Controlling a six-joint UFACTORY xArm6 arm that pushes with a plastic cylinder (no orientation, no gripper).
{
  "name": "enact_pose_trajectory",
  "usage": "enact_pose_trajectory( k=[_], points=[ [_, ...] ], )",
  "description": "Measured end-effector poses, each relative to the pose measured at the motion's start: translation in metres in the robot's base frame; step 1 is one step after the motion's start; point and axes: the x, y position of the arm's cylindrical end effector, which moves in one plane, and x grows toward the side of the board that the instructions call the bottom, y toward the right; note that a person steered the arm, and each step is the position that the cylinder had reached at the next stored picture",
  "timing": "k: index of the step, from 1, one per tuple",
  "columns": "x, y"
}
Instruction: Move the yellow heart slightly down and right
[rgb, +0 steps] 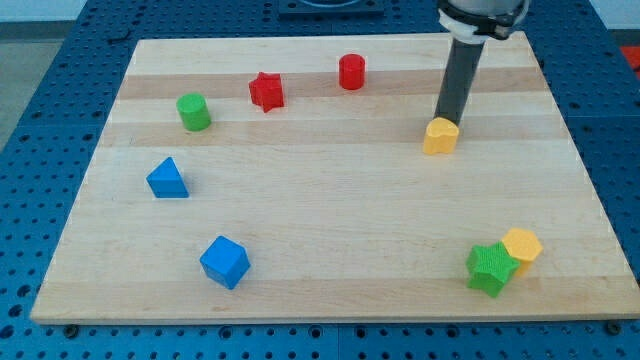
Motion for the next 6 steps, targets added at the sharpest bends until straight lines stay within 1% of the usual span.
enact_pose_trajectory(
  k=[1, 2, 3, 5, 6],
  points=[
    [-0.026, -0.030],
    [-0.023, -0.046],
    [-0.003, -0.035],
    [0.043, 0.039],
    [0.075, 0.075]
  ],
)
